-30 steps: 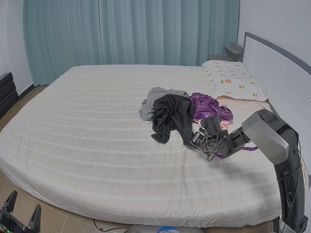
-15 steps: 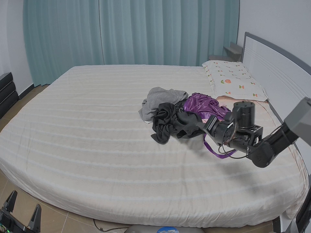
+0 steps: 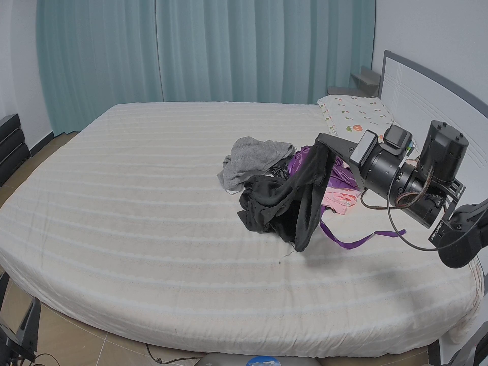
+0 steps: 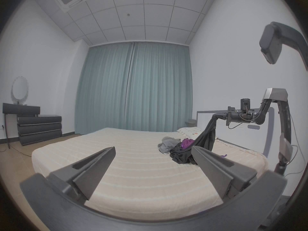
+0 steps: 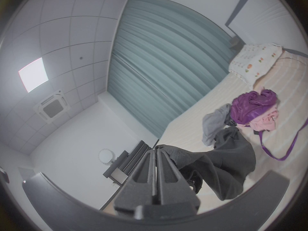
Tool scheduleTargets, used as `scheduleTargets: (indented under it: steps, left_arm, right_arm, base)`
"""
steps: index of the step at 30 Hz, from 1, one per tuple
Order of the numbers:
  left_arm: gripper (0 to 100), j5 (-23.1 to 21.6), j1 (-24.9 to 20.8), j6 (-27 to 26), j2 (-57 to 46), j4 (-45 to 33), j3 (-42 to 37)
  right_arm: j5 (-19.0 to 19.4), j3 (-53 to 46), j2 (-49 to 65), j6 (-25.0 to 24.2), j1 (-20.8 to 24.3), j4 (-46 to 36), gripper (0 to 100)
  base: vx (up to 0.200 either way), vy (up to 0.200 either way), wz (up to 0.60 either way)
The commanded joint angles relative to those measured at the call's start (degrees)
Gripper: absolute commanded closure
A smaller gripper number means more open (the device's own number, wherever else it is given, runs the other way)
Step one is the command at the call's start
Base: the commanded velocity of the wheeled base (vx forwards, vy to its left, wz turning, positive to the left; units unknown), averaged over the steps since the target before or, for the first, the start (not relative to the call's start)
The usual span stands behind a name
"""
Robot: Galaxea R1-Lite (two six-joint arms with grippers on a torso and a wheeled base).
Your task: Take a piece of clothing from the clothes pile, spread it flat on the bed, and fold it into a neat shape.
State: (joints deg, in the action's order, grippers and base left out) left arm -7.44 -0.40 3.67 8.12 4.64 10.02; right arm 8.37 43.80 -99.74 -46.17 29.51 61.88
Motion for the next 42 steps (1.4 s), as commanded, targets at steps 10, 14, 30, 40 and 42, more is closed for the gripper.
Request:
scheduleTargets:
  steps: [10,14,30,40,42]
  left_arm:
    - [0,-7.94,-11.64,1.60,60.70,22.95,7.65]
    - [0,-6.54,-15.59,1.60,73.09,31.83,7.73]
    - [0,4.80,-30.18,10.31,112.55,56.88,18.28]
    - [0,4.89,-32.47,10.83,127.50,57.67,31.90]
    - [0,4.89,-33.08,10.83,129.96,57.49,35.07]
  right_arm:
    - [-0.03,0.14,4.03,7.14,7.93,6.59,100]
    - [-0.11,0.06,4.38,7.14,7.66,6.59,100]
    - [-0.11,-0.03,4.65,7.14,7.58,6.59,100]
    - [-0.11,-0.47,4.73,7.14,7.66,6.59,100]
    - [-0.20,-0.47,4.73,7.05,7.93,6.59,100]
  base:
    - [0.000,0.000,0.00]
    - [0.000,0.000,0.00]
    - [0.000,0.000,0.00]
    - [0.000,0.000,0.00]
    - [0.000,0.000,0.00]
